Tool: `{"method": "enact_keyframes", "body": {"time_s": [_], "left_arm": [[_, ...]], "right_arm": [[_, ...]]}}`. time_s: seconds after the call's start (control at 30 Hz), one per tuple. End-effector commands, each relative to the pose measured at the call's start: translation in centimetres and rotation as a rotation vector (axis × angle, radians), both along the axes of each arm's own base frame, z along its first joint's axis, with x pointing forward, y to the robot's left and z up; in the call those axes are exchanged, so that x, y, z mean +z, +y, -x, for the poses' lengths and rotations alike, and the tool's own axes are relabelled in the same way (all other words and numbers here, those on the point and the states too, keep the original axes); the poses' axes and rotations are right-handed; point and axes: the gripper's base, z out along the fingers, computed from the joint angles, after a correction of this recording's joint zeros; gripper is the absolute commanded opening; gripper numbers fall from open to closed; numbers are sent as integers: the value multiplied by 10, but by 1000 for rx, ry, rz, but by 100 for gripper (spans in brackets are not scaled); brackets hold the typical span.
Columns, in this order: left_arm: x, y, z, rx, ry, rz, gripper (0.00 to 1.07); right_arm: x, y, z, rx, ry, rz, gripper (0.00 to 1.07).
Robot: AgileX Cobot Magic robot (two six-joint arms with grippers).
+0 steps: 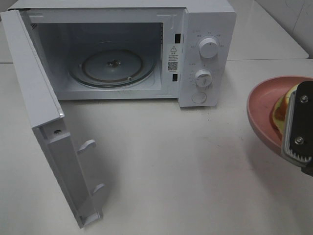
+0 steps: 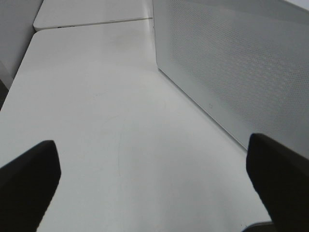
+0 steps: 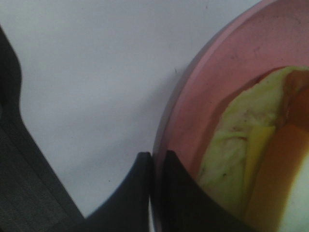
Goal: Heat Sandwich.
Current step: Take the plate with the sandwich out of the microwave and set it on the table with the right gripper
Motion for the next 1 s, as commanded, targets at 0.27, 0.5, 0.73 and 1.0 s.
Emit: {"method": "enact_keyframes", "body": {"time_s": [0.27,0.5,0.73,1.0], "left_arm": [[0,0,3,7,-31,3,101],[0,0,3,7,-31,3,101],[0,0,3,7,-31,3,101],[0,0,3,7,-31,3,101]], "right_arm": [[1,-8,0,-261,-33,-27,0],[-2,-7,-2,-324,-22,-40,0],[-18,3,-14,-346,18,-23,0],[-32,6,-31,-401,29,-41,0]]}}
